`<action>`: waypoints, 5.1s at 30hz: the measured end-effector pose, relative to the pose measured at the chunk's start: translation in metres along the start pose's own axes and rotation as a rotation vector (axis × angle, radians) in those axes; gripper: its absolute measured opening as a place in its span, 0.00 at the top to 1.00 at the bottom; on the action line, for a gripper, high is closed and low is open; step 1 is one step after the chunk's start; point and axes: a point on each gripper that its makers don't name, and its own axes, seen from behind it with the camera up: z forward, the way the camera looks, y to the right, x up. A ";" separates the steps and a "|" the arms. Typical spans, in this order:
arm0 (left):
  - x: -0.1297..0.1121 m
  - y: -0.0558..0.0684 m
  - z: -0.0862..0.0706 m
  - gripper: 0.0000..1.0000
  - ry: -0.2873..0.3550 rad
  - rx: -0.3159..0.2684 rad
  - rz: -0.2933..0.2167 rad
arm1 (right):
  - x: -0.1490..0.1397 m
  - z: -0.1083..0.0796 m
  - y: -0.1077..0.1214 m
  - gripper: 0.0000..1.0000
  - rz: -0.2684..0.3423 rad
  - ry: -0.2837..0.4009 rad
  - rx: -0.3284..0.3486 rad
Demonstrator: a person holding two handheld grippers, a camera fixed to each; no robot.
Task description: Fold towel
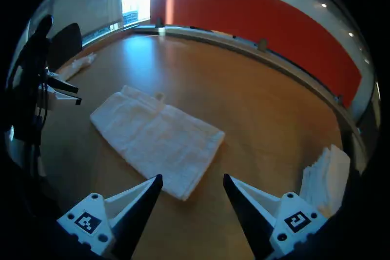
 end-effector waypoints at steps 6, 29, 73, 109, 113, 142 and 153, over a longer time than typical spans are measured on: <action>-0.010 -0.010 -0.012 0.06 0.001 0.020 -0.028 | 0.002 0.002 -0.002 0.04 -0.016 -0.002 0.012; -0.029 -0.026 -0.041 0.06 -0.001 0.059 -0.080 | -0.033 0.024 -0.013 0.06 -0.065 -0.085 0.089; -0.033 -0.027 -0.041 0.06 -0.012 0.060 -0.080 | -0.043 0.018 -0.014 0.89 -0.109 -0.150 0.171; -0.020 -0.022 -0.038 0.06 0.003 0.050 -0.068 | 0.075 -0.046 0.021 0.91 -0.229 0.065 0.040; -0.019 -0.022 -0.037 0.06 0.003 0.049 -0.066 | 0.085 -0.050 0.021 0.91 -0.241 0.082 0.036; -0.019 -0.021 -0.037 0.06 0.004 0.049 -0.056 | 0.100 -0.036 -0.030 0.93 -0.330 0.102 0.133; -0.018 -0.024 -0.037 0.06 0.005 0.055 -0.062 | 0.088 -0.020 -0.064 0.93 -0.369 0.069 0.200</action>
